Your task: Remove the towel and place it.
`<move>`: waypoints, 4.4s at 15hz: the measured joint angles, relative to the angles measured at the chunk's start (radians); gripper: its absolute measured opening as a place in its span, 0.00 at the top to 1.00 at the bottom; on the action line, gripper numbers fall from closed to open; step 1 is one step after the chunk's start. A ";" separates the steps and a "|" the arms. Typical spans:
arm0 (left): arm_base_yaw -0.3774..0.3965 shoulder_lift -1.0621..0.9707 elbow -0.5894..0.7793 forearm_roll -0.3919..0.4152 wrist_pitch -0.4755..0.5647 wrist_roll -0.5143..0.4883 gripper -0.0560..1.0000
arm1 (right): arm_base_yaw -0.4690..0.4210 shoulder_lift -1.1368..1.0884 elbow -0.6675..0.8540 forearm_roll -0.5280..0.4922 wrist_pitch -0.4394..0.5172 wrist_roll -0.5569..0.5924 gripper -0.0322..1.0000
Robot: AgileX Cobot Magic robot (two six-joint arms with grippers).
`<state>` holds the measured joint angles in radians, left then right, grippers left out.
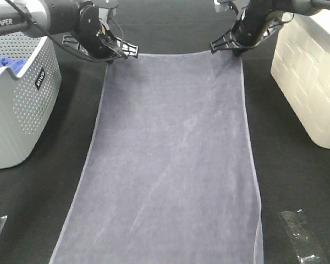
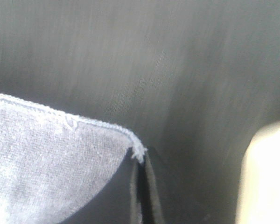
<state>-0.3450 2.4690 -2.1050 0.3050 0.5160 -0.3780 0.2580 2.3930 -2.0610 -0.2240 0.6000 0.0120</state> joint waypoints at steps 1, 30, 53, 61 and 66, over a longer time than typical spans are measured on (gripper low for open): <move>0.009 0.000 0.000 0.010 -0.041 0.000 0.95 | 0.000 0.000 0.000 -0.027 -0.048 0.000 0.97; 0.100 0.278 -0.123 0.091 -0.509 -0.052 0.40 | -0.047 0.255 0.000 -0.078 -0.653 0.001 0.34; -0.070 -0.374 -0.124 0.068 0.440 0.142 0.29 | -0.047 -0.420 0.001 0.171 0.320 0.001 0.32; -0.081 -0.562 -0.122 -0.063 0.694 0.187 0.29 | -0.047 -0.597 0.096 0.218 0.616 0.001 0.32; -0.082 -0.789 0.140 -0.080 0.694 0.209 0.29 | -0.047 -0.810 0.327 0.224 0.618 0.001 0.32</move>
<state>-0.4270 1.6800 -1.9650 0.2250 1.2100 -0.1690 0.2110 1.5830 -1.7340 0.0000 1.2180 0.0130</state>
